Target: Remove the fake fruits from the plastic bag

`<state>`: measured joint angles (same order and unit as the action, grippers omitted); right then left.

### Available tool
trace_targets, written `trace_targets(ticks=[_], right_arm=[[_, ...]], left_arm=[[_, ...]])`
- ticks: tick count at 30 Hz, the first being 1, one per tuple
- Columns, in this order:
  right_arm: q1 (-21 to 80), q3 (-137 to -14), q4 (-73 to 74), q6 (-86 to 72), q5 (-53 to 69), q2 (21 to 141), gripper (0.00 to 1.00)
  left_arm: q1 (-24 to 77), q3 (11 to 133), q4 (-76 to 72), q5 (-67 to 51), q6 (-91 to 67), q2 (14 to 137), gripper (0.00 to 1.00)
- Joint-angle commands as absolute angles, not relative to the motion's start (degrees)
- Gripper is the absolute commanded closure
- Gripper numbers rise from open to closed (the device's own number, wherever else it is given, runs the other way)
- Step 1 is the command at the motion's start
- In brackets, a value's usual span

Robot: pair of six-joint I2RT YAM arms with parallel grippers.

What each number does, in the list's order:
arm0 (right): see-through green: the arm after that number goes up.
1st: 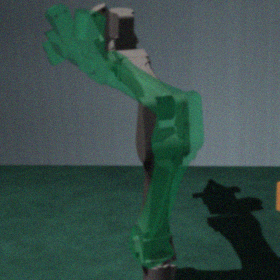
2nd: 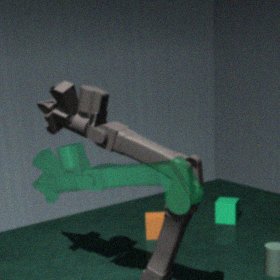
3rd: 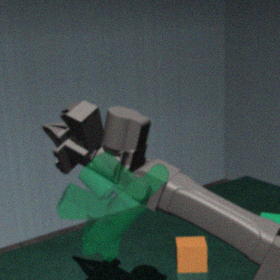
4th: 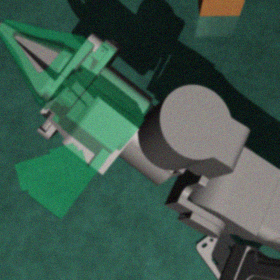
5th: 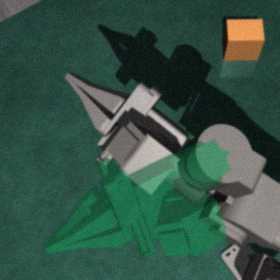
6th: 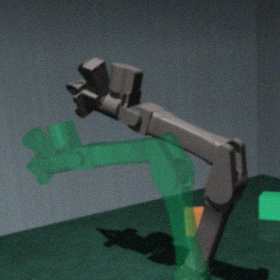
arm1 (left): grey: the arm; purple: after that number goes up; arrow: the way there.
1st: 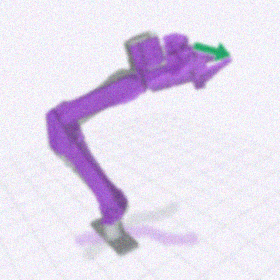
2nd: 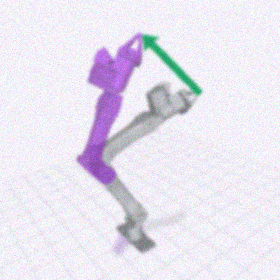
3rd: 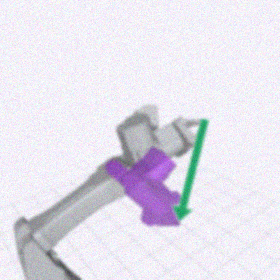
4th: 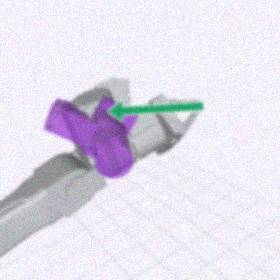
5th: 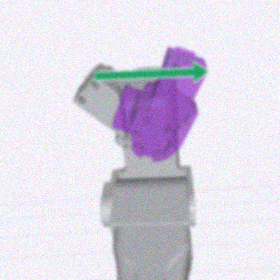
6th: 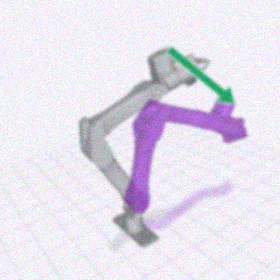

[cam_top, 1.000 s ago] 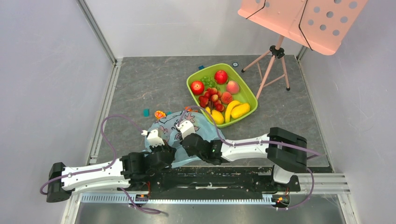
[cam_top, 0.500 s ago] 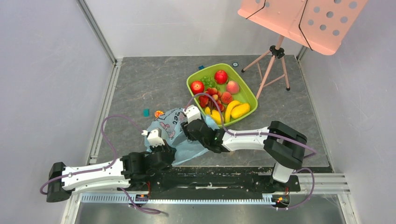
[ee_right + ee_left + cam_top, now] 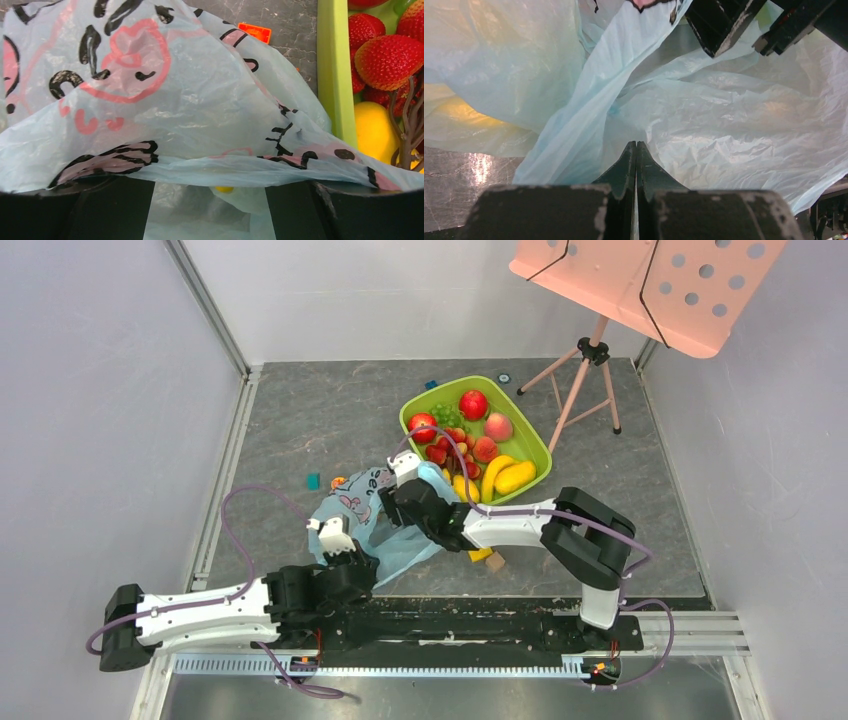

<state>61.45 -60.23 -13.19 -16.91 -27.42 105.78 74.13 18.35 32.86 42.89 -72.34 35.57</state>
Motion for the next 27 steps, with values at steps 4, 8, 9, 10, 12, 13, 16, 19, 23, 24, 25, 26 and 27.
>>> trace_targets(ticks=[4, 8, 9, 10, 12, 13, 16, 19, 23, 24, 25, 26, 27], right_arm=[[57.7, -64.1, -14.5, -16.3, -26.3, 107.3, 0.22], [56.5, -68.0, -11.0, -14.8, -24.2, 109.9, 0.20], [56.4, -68.7, -10.6, -14.6, -23.7, 110.5, 0.19], [56.3, -69.1, -10.3, -14.1, -23.4, 111.0, 0.19], [56.3, -69.2, -10.6, -13.5, -22.8, 111.4, 0.19], [56.3, -68.6, -11.6, -13.2, -22.2, 111.1, 0.20], [56.3, -66.0, -15.0, -13.0, -20.3, 108.9, 0.19], [56.4, -63.6, -18.1, -12.7, -17.4, 106.3, 0.20], [56.5, -61.9, -22.0, -12.8, -11.9, 104.7, 0.27], [56.5, -61.9, -22.7, -13.0, -10.6, 104.7, 0.31], [56.5, -62.0, -23.1, -13.1, -9.1, 105.0, 0.35], [56.5, -61.9, -24.1, -13.1, -7.8, 105.2, 0.38], [56.5, -61.8, -24.7, -13.2, -7.0, 105.4, 0.40]], left_arm=[[74.4, 17.7, 30.4, 43.9, -72.4, 36.1, 0.98], [74.4, 17.5, 30.1, 43.9, -72.3, 36.1, 0.98], [74.4, 17.5, 30.1, 43.9, -72.3, 36.2, 0.98], [74.4, 17.4, 30.0, 43.9, -72.3, 36.2, 0.98], [74.4, 17.4, 29.9, 43.8, -72.3, 36.1, 0.98], [74.4, 17.3, 29.8, 43.8, -72.4, 36.2, 0.98], [74.4, 17.3, 29.7, 43.9, -72.2, 36.2, 0.98], [74.4, 17.2, 29.6, 43.8, -72.1, 36.2, 0.98], [74.4, 17.1, 29.4, 43.9, -72.2, 36.1, 0.98], [74.4, 16.9, 29.2, 43.8, -72.2, 36.1, 0.98], [74.4, 16.9, 29.0, 43.7, -72.2, 36.2, 0.98], [74.4, 16.9, 28.9, 43.7, -72.1, 36.2, 0.98], [74.4, 16.9, 28.9, 43.7, -72.0, 36.3, 0.98]])
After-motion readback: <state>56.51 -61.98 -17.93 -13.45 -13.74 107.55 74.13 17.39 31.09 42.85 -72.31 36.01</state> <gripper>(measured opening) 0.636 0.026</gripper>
